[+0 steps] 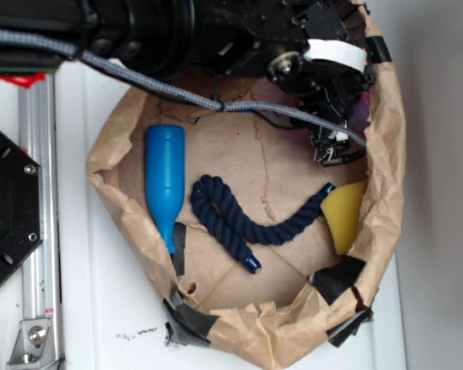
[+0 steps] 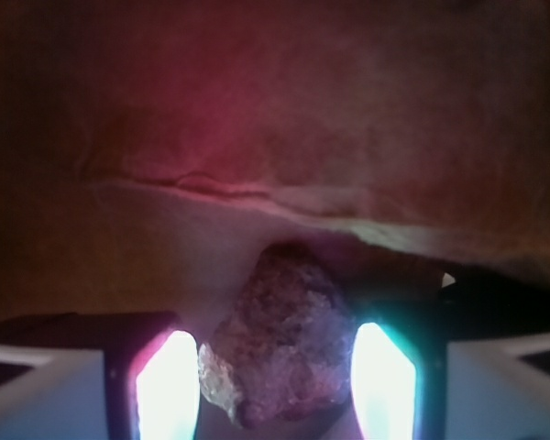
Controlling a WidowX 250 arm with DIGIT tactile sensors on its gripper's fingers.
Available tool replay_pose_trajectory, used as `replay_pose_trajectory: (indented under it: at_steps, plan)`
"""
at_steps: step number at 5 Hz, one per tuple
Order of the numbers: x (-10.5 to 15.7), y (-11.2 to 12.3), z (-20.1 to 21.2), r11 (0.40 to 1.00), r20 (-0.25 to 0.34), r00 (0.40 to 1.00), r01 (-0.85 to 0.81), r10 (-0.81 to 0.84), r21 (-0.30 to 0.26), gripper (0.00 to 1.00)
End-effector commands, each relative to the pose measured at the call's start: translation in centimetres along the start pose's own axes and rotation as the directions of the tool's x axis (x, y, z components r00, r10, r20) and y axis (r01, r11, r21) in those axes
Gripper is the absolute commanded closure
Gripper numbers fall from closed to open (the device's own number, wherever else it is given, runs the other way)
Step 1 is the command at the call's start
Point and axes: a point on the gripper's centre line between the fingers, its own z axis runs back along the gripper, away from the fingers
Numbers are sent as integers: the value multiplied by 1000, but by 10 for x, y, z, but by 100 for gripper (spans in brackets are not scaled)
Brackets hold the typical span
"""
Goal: Grab the rock.
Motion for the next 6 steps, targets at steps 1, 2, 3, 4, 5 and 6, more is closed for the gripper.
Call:
replay_pose_trajectory:
  at_steps: [1, 2, 3, 4, 5, 6]
  plan:
    - [-13, -10, 60, 1000, -139, 990, 26, -26, -6, 100]
    - [-23, -29, 99, 999, -194, 980, 43, -45, -14, 100]
    - [-23, -40, 122, 999, -176, 983, 47, -46, 5, 100]
    - [-22, -42, 120, 999, -188, 981, 50, -50, -5, 100]
    - [-21, -36, 106, 999, -154, 987, 45, -48, -24, 0]
    - [-17, -26, 91, 999, -143, 988, 52, -50, 11, 0]
